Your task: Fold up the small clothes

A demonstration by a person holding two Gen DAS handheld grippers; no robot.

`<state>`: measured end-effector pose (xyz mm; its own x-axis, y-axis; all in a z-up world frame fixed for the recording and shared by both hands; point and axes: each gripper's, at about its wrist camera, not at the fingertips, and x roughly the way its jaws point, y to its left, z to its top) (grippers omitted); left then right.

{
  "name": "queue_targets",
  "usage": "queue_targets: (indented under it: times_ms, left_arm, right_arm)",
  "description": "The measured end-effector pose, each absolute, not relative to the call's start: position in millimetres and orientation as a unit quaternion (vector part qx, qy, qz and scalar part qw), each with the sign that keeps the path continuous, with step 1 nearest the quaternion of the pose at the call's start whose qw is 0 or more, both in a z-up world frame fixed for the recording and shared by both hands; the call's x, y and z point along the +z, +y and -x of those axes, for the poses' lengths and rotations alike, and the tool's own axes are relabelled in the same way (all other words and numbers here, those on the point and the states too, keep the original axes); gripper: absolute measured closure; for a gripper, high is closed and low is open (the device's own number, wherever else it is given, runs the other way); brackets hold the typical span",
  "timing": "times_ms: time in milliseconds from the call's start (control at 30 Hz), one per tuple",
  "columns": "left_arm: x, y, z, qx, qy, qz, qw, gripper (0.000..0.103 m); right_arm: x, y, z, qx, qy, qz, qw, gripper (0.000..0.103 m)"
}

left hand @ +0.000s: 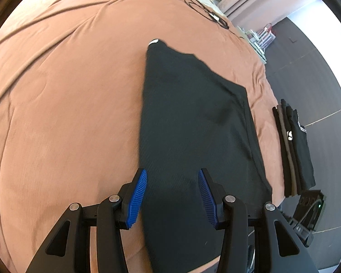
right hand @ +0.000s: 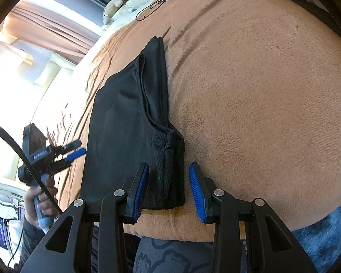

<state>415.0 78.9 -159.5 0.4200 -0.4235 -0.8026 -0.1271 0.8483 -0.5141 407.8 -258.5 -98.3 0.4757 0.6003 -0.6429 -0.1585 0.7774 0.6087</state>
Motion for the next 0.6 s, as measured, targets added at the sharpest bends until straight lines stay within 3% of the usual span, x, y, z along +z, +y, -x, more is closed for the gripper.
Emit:
queue_targets:
  times_ms: [600]
  left_arm:
    - [-184.3,69.7,-353.3,-0.133,0.541,0.315,0.769,0.055]
  right_arm:
    - [-99.4,-253.0,-399.1,0.223,0.457,-0.224,0.832,0.069]
